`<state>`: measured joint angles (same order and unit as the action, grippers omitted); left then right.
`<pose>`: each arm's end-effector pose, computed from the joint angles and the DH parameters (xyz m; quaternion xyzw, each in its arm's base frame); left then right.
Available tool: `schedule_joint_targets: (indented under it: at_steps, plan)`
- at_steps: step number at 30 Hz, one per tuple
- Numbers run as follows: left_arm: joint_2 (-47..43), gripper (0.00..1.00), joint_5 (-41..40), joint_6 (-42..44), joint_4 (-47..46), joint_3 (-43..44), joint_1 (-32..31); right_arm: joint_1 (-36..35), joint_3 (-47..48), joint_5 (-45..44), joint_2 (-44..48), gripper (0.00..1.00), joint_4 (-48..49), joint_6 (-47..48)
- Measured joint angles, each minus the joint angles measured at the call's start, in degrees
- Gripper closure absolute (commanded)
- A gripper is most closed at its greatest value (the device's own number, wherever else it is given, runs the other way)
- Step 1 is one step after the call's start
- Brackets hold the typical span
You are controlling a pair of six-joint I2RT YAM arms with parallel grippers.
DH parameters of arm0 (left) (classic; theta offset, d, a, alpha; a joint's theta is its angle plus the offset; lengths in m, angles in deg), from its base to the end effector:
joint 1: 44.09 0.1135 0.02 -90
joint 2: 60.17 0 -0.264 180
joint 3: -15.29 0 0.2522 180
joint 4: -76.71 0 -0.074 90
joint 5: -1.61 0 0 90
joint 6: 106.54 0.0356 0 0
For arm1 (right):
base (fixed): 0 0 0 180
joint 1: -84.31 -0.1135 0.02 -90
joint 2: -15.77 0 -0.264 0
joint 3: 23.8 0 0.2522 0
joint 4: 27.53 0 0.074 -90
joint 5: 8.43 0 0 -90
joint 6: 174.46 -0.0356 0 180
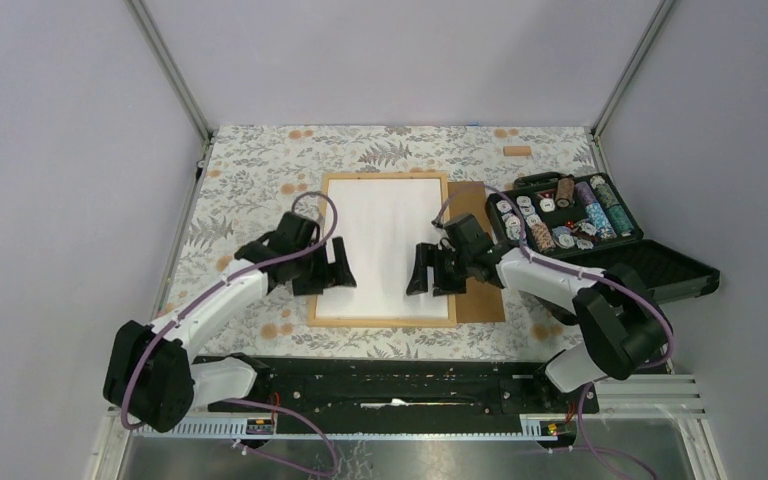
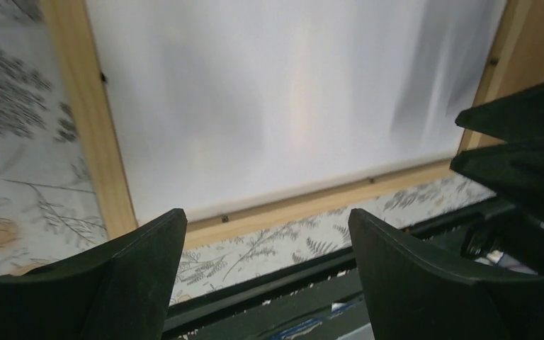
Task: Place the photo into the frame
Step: Turn over the photo from the photo frame, then move the photo frame to the center of the board.
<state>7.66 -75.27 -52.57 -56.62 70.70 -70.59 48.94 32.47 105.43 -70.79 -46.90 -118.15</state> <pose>0.1955 -0.1065 0.2105 -0.0492 0.9567 -0.2315 0.1691 0.2289 0.1801 0.1686 -0.0847 0.9173 0.3511 0.1679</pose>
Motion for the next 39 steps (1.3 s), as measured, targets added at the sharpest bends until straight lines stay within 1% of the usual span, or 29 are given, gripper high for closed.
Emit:
schedule_joint_targets:
  at_steps: [1,2,6,10,15,19,21,25,28,31,33,35,37,39]
  plan:
    - [0.55,0.11,-1.11,0.31,0.83,2.03,0.66,0.0,2.27,-2.67,0.31,0.03,-2.69,1.29]
    - [1.44,0.11,-1.73,0.72,1.42,4.68,1.73,0.13,4.44,-5.6,1.01,0.01,-5.14,2.6]
    - [5.44,0.11,-2.64,1.75,0.37,13.14,5.22,3.1,9.86,-12.98,4.72,0.0,-11.41,6.62]
    - [7.02,0.11,-2.97,1.95,0.07,16.52,5.84,7.39,13.03,-16.48,2.67,0.0,-15.15,9.01]
    - [6.47,0.11,-2.97,1.97,0.66,17.29,5.88,8.76,12.87,-14.84,-4.11,0.06,-14.62,9.25]
    - [4.28,0.11,-3.13,2.21,1.88,17.29,6.1,8.87,13.07,-13.55,-10.14,0.18,-12.52,9.31]
    - [2.54,0.1,-3.23,2.58,2.54,17.29,6.23,9.03,14.47,-11.91,-11.26,0.21,-10.45,8.46]
    - [0.28,0.1,-3.48,2.84,3.45,17.22,6.34,7.67,18.49,-9.68,-15.87,0.21,-7.48,6.86]
    - [-0.17,0.1,-3.58,2.84,3.45,16.96,6.36,3.56,24.48,-8.44,-20.02,0.21,-6.56,5.97]
    - [-0.15,0.1,-3.52,2.82,3.5,16.68,6.38,-0.9,30.4,-5.55,-22.88,0.17,-4.42,5.25]
    - [-0.07,0.09,-2.78,2.82,3.21,16.5,6.38,-3.17,32.74,-4.66,-22.62,0.15,-3.65,5.14]
    - [0.55,0.08,-1.22,2.82,2.67,16.15,6.4,-3.67,33.09,-5.4,-21.03,0.13,-4.31,5.57]
    - [1.55,0.07,1.01,2.71,1.09,15.21,6.38,-2.73,32.22,-7.13,-18.97,0.12,-6.03,6.27]
    - [3.41,0.06,3.78,2.23,-1.22,13.62,5.97,-0.24,28.76,-8.94,-15.21,0.11,-7.98,7.23]
